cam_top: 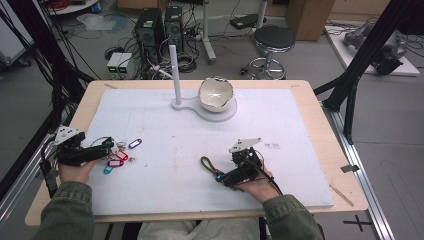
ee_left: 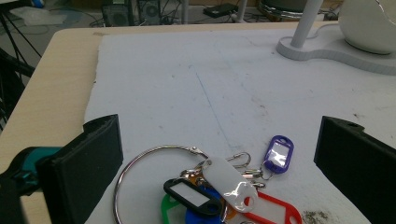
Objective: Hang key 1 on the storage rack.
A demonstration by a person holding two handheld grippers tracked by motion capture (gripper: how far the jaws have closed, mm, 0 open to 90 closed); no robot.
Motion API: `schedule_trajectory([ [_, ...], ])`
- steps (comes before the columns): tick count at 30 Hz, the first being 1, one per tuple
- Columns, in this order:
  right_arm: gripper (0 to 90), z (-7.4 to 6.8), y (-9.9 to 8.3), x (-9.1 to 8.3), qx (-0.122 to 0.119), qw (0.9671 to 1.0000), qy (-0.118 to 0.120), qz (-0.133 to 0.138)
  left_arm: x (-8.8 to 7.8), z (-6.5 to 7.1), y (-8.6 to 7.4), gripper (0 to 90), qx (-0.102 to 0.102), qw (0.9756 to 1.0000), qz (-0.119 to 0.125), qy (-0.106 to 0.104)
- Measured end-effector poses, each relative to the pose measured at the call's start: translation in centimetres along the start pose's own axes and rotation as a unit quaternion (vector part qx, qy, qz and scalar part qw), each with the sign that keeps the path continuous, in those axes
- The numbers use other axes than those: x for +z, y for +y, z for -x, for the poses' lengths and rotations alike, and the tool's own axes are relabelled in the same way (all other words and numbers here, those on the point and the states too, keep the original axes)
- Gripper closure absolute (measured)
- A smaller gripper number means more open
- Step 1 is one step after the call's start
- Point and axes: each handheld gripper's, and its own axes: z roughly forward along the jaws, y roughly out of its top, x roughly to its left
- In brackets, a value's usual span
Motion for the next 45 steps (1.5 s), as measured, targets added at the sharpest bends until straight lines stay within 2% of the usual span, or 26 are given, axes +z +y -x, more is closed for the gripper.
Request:
schedule_trajectory([
  [9, 7.6, -0.5, 0.0, 0.5, -0.008, 0.9998, 0.006, -0.015, 0.0, 0.0, 0.0, 1.7, 0.002, 1.0000, -0.001, 0.000],
  [11, 16.6, -0.5, -0.1, 0.6, -0.009, 0.9995, 0.016, -0.027, 0.0, 0.0, 0.0, 1.7, 0.003, 1.0000, -0.001, 0.000],
  [17, 24.3, -0.5, -0.1, 0.9, -0.006, 0.9987, 0.021, -0.045, 0.1, 0.0, 0.0, 1.7, 0.001, 1.0000, -0.001, 0.000],
  [18, 27.8, -0.6, -0.1, 1.0, -0.009, 0.9986, 0.016, -0.050, 0.1, 0.0, 0.0, 1.7, 0.001, 1.0000, -0.001, 0.000],
  [20, 29.0, -0.6, -0.1, 1.0, -0.009, 0.9986, 0.014, -0.051, 0.1, 0.0, 0.0, 1.7, 0.001, 1.0000, -0.001, 0.000],
  [26, 39.6, -0.6, -0.1, 0.9, -0.008, 0.9989, 0.013, -0.045, 0.1, 0.0, 0.0, 1.7, 0.001, 1.0000, -0.003, -0.001],
  [30, 47.1, -0.8, -0.1, 0.9, -0.005, 0.9984, 0.010, -0.055, 0.1, 0.0, 0.0, 1.7, 0.002, 1.0000, -0.004, -0.001],
  [31, 49.0, -0.8, -0.1, 1.0, -0.014, 0.9984, 0.010, -0.053, 0.1, 0.0, 0.0, 1.7, 0.002, 1.0000, -0.004, -0.001],
  [35, 58.3, -1.3, 0.1, 1.3, -0.019, 0.9979, 0.006, -0.063, 0.2, 0.0, -0.1, 1.7, 0.002, 1.0000, -0.006, -0.002],
  [36, 58.3, -1.3, 0.1, 1.3, -0.019, 0.9979, 0.006, -0.063, 0.2, 0.0, -0.1, 1.7, 0.003, 1.0000, -0.007, -0.003],
  [38, 66.4, -1.7, 0.1, 1.5, -0.029, 0.9974, -0.006, -0.066, 0.2, 0.0, -0.1, 1.7, 0.003, 1.0000, -0.007, -0.002],
  [45, 69.2, -1.7, 0.2, 1.5, -0.024, 0.9973, -0.001, -0.069, 0.2, 0.0, -0.1, 1.7, 0.004, 1.0000, -0.008, -0.003],
])
